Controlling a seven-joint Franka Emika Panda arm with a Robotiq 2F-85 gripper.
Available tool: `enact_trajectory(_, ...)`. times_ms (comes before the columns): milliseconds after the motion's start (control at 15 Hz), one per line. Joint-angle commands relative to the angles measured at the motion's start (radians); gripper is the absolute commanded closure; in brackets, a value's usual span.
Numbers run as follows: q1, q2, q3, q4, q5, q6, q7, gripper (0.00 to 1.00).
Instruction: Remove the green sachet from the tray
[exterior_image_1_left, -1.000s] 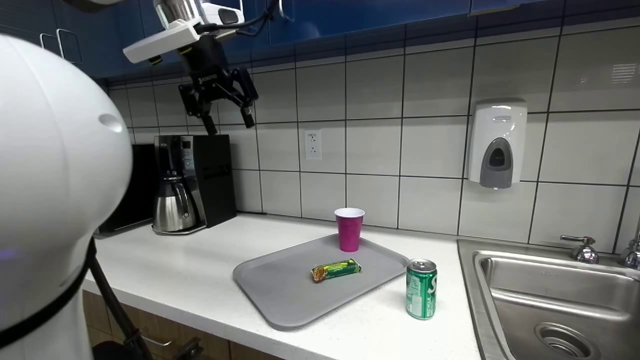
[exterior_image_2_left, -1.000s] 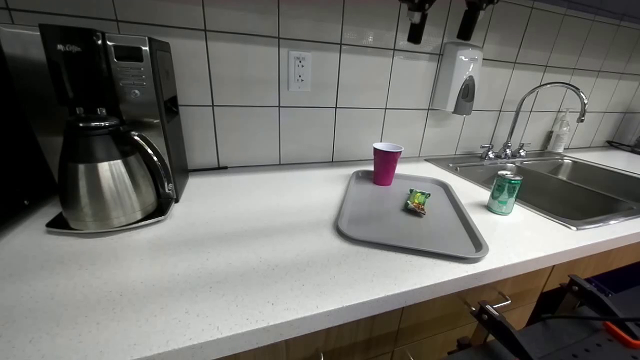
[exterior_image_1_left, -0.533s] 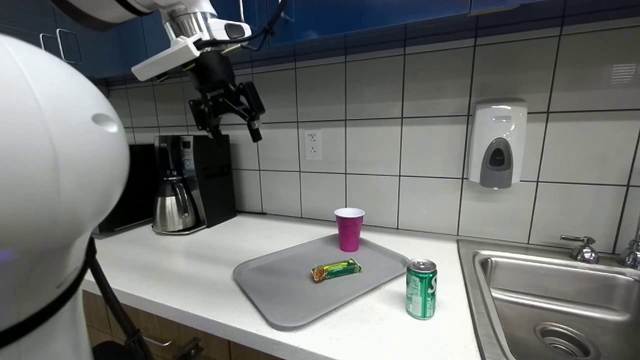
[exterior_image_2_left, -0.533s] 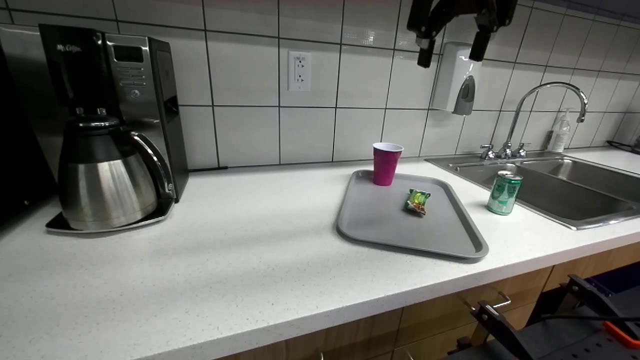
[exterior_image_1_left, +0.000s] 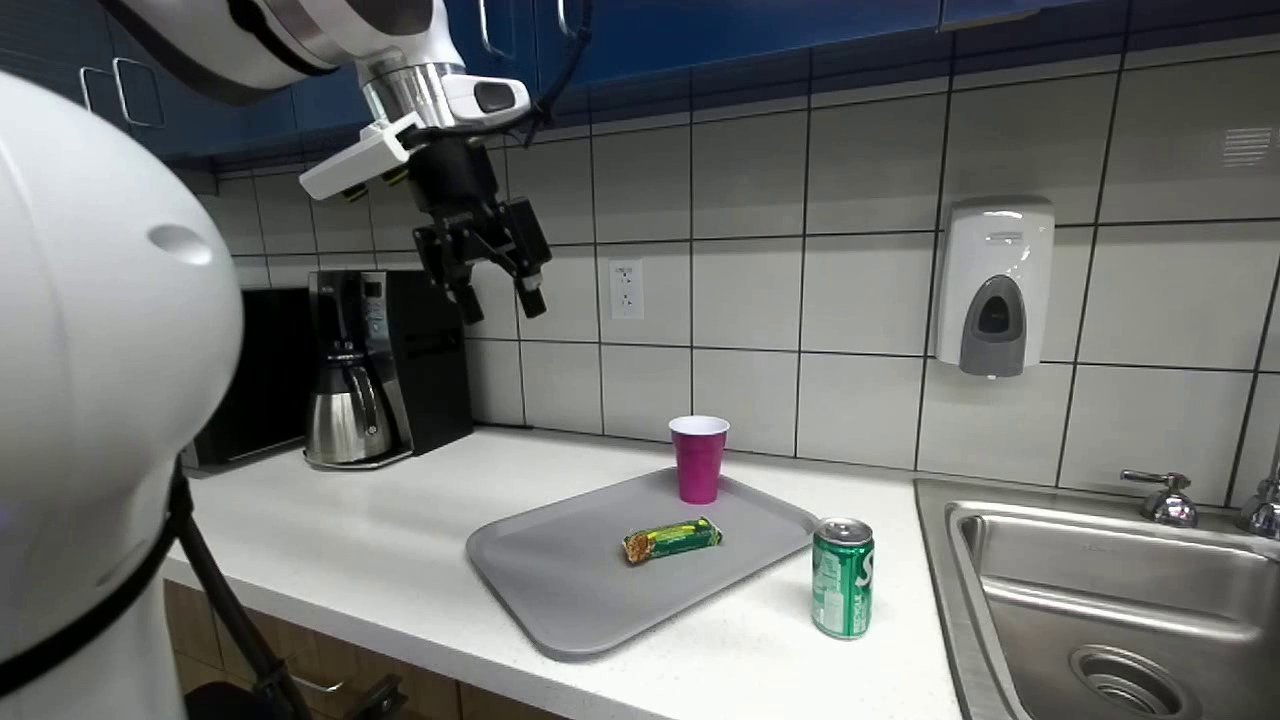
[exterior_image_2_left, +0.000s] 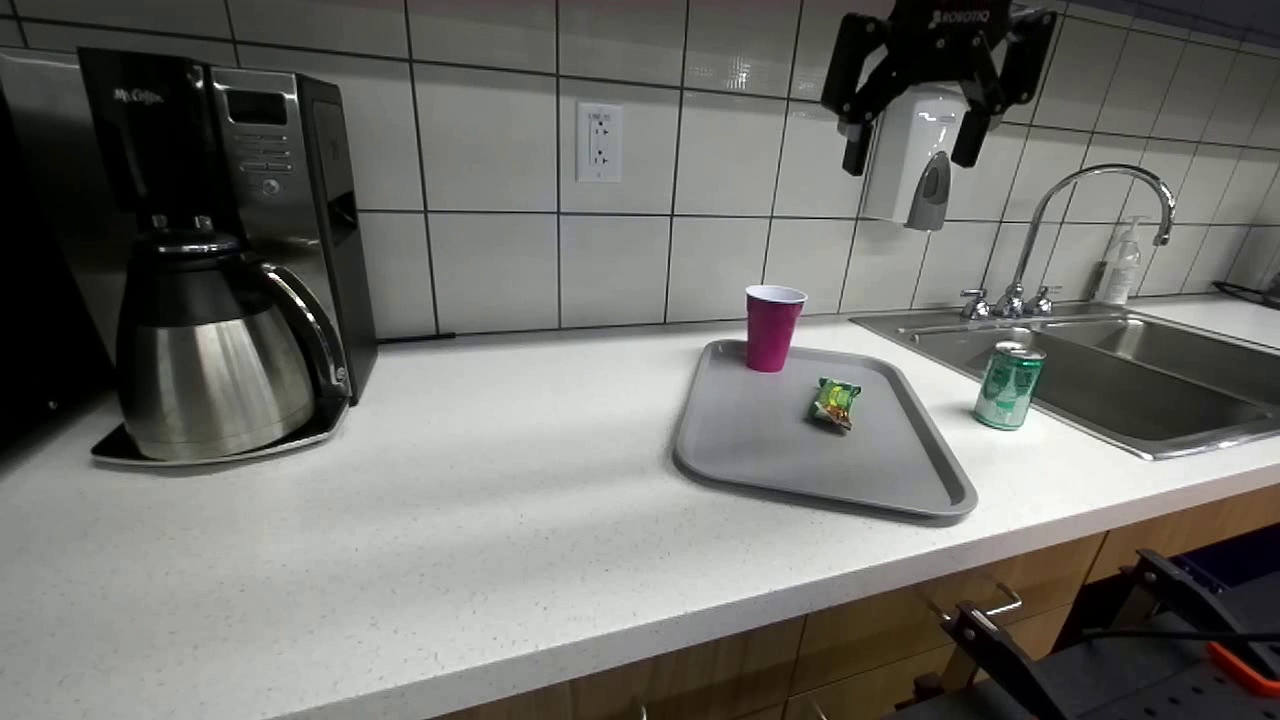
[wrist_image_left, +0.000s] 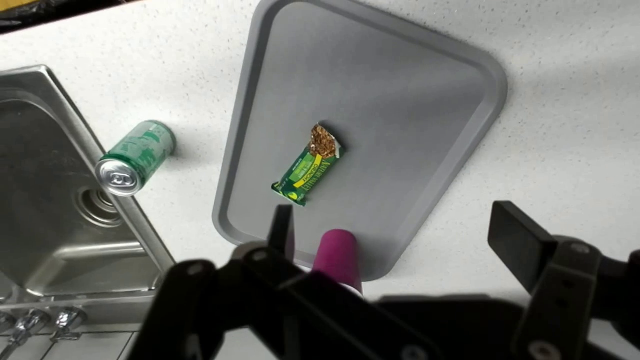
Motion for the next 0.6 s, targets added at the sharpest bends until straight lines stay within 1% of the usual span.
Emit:
enact_trajectory(0, -0.053, 0.024, 0.039, -0.030, -0.022, 0.063, 0.087, 0.00)
enact_trajectory(333, -0.111, 0.100, 0.076, -0.029, -0.059, 0.106, 0.197, 0.00)
enact_trajectory(533, -0.139, 0.154, 0.101, -0.017, -0.102, 0.128, 0.287, 0.00)
